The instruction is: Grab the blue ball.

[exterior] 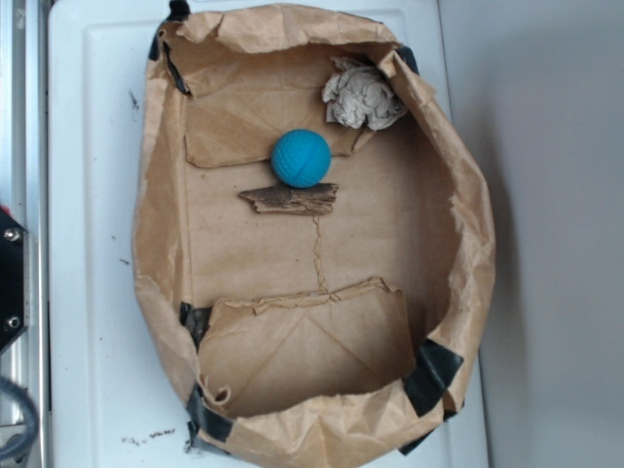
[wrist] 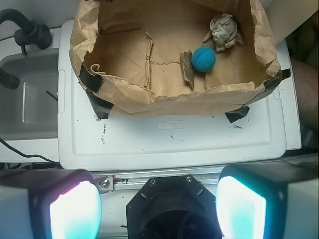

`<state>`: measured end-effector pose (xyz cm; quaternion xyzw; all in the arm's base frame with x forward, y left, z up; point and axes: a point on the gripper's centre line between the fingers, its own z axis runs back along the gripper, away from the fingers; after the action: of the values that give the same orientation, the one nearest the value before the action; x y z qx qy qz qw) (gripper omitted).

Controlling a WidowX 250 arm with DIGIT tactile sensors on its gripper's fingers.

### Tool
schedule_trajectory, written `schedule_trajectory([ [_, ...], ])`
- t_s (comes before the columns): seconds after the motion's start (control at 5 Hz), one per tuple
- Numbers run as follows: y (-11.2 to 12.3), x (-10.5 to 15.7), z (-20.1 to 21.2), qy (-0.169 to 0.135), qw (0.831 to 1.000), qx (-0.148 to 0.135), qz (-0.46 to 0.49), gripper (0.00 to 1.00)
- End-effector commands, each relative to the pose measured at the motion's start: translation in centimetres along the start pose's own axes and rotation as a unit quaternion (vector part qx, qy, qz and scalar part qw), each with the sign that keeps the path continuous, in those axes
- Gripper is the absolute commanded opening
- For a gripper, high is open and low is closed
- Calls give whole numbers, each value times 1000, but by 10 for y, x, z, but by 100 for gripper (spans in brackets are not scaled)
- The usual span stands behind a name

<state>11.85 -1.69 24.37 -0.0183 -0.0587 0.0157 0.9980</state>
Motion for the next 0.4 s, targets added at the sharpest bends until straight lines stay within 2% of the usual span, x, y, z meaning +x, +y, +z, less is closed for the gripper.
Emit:
schedule_trajectory([
  [0.0,0,0,0,0,1000,0,0,100],
  [0.2,0,23,-6,10,996,-52,73,100],
])
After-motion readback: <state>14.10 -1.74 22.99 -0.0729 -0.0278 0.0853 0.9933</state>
